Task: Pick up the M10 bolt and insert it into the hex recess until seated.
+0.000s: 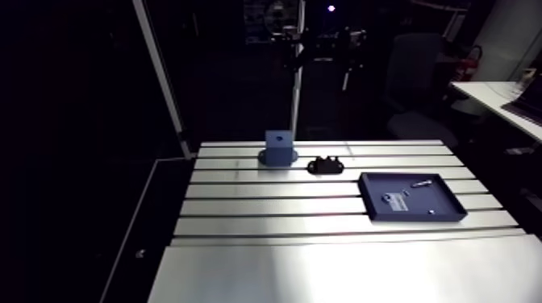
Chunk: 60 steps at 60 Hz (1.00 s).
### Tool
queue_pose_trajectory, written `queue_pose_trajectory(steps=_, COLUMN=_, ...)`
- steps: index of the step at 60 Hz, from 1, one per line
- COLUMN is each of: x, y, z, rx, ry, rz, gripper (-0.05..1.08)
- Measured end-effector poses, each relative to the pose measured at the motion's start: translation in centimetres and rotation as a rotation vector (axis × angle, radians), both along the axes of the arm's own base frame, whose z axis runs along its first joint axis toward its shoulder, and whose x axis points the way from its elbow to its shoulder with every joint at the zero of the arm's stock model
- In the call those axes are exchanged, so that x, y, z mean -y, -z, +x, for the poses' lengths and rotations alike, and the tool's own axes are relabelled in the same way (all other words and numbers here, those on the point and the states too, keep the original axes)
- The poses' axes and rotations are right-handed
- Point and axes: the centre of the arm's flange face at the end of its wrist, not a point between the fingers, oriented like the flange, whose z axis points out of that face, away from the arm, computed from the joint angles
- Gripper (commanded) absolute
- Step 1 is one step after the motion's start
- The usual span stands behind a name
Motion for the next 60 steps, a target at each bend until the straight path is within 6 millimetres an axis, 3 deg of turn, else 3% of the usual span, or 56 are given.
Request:
queue_pose_trajectory(steps=23, x=-2.4, y=5.9, z=-1.0, rx=-0.062, ry=0.1, rz=-0.009, gripper=0.02)
queue_pose_trajectory(steps=38, x=-3.6, y=8.2, z=-1.1, rx=-0.089, ry=0.121, rz=-0.013, gripper=0.04)
queue_pose_trajectory(steps=60, x=-3.7, y=11.6, z=-1.0, rx=-0.112, ry=0.113, rz=-0.032, gripper=0.07)
